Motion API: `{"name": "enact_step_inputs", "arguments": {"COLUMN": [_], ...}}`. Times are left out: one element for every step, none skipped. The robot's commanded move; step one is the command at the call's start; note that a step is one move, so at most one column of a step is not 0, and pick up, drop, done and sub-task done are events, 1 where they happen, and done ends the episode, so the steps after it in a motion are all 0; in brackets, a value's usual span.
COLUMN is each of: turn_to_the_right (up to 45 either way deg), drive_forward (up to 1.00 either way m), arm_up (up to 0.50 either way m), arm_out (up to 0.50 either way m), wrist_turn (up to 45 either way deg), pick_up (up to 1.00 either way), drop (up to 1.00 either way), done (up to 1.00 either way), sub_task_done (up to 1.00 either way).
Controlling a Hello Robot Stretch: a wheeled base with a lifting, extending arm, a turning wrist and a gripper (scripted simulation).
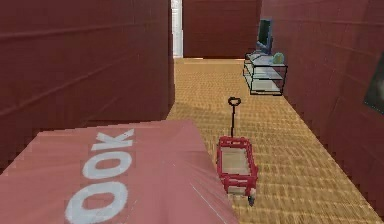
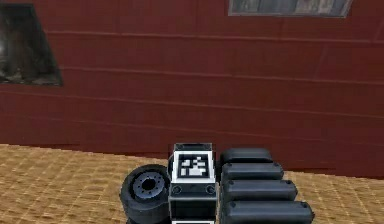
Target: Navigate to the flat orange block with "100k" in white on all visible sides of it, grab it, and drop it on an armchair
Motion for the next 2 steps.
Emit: {"name": "enact_step_inputs", "arguments": {"turn_to_the_right": [0.0, -30.0], "drive_forward": [0.65, 0.0], "arm_up": [0.0, 0.0], "arm_out": [0.0, 0.0], "wrist_turn": [0.0, 0.0], "pick_up": [0.0, 0.0], "drop": [0.0, 0.0], "done": [0.0, 0.0], "sub_task_done": [0.0, 0.0]}}
